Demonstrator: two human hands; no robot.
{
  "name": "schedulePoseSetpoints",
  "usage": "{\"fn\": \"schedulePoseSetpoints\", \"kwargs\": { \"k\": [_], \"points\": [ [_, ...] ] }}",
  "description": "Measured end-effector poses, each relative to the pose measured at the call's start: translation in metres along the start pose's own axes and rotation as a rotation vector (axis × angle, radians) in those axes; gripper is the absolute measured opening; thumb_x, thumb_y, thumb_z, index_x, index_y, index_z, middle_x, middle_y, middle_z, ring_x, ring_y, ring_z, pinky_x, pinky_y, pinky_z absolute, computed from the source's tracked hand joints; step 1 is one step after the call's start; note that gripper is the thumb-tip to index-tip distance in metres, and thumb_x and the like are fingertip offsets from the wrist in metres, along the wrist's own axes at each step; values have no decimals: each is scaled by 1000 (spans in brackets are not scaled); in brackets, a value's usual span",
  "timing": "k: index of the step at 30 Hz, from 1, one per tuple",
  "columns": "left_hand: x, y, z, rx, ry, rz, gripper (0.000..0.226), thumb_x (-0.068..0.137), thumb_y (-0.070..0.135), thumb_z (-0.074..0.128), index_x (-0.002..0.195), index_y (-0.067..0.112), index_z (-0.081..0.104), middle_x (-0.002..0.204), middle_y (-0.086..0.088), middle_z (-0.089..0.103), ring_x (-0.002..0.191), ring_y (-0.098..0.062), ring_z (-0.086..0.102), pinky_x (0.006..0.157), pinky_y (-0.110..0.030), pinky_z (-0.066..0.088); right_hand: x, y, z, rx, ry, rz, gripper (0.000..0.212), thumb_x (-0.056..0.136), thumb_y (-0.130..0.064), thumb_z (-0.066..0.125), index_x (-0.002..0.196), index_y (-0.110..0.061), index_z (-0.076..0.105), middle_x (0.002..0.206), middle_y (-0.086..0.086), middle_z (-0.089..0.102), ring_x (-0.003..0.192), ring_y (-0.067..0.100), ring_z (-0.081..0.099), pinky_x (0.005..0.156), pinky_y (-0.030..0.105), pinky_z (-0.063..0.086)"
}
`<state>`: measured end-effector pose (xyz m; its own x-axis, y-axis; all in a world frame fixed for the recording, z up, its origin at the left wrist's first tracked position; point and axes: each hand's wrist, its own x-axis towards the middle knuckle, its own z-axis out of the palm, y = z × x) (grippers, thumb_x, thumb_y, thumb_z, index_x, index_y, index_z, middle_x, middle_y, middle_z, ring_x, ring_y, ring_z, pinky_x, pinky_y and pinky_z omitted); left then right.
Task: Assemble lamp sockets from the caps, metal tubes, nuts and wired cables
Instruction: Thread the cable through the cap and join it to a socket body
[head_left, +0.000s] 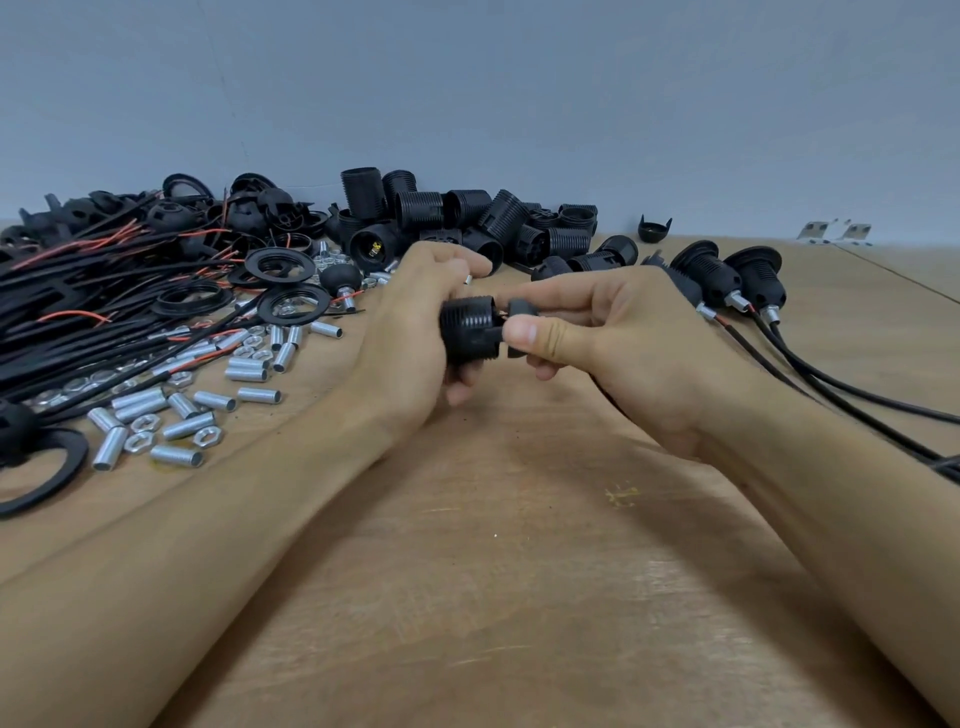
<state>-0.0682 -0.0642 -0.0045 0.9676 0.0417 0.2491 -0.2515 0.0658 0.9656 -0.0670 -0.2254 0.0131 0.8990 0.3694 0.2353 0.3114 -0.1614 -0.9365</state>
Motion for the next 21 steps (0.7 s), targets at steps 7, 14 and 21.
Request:
{"fn": "schedulePoseSetpoints", "kwargs": {
  "k": [7, 14, 21],
  "points": [
    [-3, 4, 2, -107, -48, -42, 30, 105, 16, 30, 114, 7, 57, 73, -22, 60, 35, -21, 48, 31, -19, 32, 1, -4, -7, 90, -40, 55, 21, 86, -10, 68, 105, -4, 72, 84, 9, 73, 64, 9, 60, 61, 18, 52],
    [-7, 1, 4, 170, 57, 100, 26, 108, 20, 28, 107, 19, 54, 93, -10, 74, 33, -11, 43, 33, -16, 28, -1, 0, -3, 119, -54, 84, 18, 75, -17, 73, 89, -6, 69, 72, 11, 70, 62, 14, 65, 62, 22, 55],
    [-16, 3, 11, 36, 84, 53, 66, 88, 70, 9, 116, 29, 52, 99, -7, 75, 53, -19, 66, 35, -23, 40, -4, 2, 2, 17, -41, 39, 9, 83, -12, 73, 90, -6, 68, 74, 14, 74, 63, 15, 69, 63, 21, 56]
  ]
}}
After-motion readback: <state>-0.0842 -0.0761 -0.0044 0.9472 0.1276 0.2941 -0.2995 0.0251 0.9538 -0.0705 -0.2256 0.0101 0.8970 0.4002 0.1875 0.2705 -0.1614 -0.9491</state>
